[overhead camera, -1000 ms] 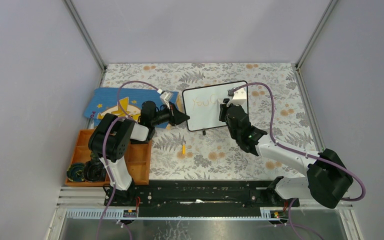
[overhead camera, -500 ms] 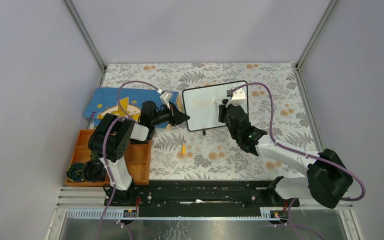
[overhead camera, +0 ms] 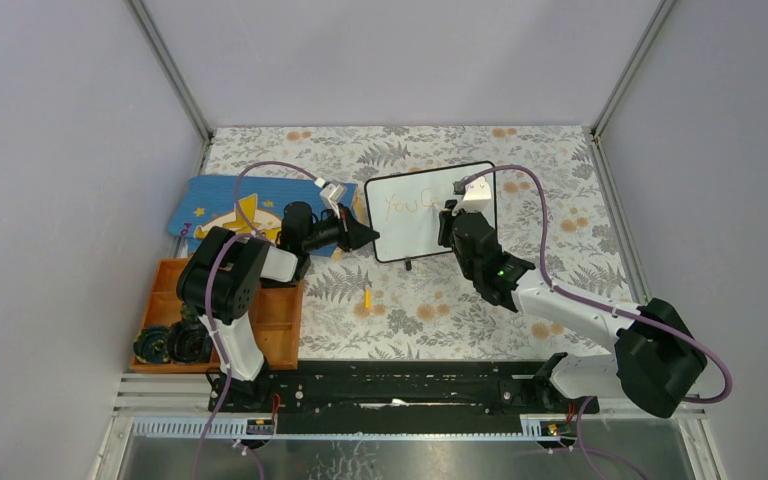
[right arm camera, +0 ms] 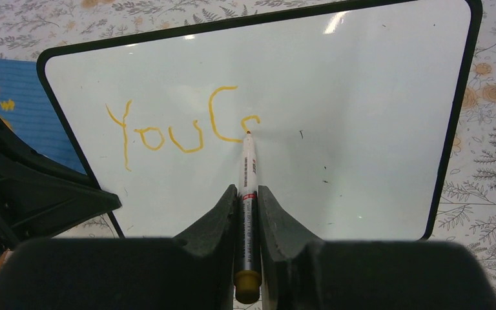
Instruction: Write a sentence on the whiteboard
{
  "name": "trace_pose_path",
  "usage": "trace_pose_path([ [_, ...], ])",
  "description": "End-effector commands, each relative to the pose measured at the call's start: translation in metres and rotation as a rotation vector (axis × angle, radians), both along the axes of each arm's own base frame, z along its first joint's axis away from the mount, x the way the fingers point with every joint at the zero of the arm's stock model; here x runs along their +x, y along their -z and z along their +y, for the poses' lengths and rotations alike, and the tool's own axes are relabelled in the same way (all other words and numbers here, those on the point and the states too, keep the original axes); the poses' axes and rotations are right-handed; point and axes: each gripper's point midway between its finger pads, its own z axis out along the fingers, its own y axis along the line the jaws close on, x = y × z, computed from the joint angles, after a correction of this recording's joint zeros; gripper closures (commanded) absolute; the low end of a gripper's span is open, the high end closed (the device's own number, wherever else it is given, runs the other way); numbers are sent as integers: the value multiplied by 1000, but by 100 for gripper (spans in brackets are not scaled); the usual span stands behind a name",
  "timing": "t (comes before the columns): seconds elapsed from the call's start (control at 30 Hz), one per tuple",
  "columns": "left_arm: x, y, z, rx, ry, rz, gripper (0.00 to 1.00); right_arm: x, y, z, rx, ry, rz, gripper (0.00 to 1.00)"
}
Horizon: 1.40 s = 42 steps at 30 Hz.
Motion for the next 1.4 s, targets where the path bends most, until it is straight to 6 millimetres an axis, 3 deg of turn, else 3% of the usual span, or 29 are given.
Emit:
trace_pose_path([
  [0.0, -2, 10, 0, 45, 3, 11, 89, 5, -13, -12, -9, 60, -24, 100],
  [1.0, -3, 10, -1, 46, 5, 9, 89, 17, -42, -5, 19, 64, -90, 100],
  [1.37, -2, 9, 0, 48, -1, 6, 86, 11, -20, -10, -2, 69, -44, 100],
])
